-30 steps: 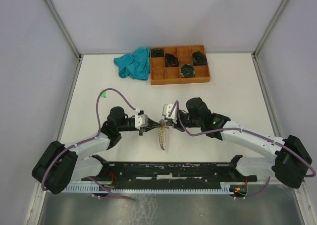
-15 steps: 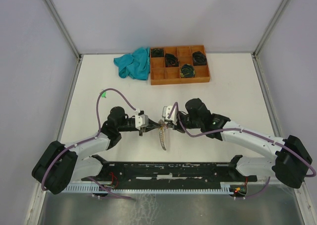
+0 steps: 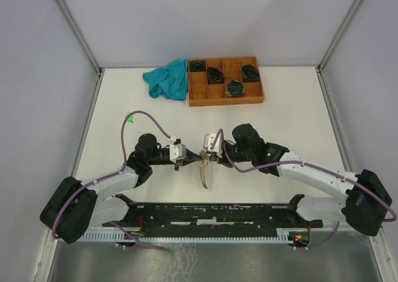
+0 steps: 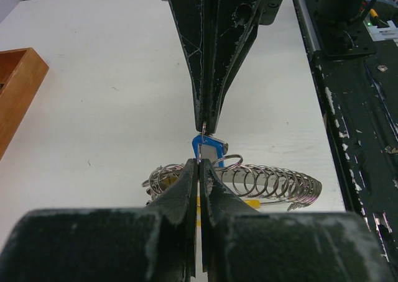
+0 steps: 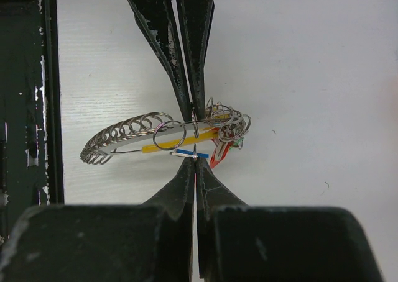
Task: Put the keys on the keyring
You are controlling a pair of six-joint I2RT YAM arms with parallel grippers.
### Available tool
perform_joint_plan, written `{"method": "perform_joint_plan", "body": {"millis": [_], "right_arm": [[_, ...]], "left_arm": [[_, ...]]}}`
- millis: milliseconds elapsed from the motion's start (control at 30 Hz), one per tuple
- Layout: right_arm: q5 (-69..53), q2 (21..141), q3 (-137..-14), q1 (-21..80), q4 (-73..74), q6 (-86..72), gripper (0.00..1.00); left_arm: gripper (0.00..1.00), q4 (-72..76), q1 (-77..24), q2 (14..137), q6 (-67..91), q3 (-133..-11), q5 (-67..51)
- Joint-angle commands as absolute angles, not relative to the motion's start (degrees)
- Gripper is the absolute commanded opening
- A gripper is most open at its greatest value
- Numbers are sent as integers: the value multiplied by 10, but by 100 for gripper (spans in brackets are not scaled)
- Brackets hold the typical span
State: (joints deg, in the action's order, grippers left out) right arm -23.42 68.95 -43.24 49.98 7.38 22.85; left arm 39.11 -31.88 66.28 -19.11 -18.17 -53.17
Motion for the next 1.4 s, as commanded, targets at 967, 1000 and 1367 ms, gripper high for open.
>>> {"method": "perform_joint_plan", "body": {"millis": [967, 1000, 1367], "right_arm": [[-222, 686, -457, 514, 61, 231, 1], [-219, 686, -456, 514, 61, 231, 1], [-219, 684, -456, 515, 60, 230, 1]], "left_arm": [[3, 423, -323, 668, -204, -210, -568], [3, 423, -323, 668, -204, -210, -568], [3, 423, -323, 672, -201, -212, -570]]}}
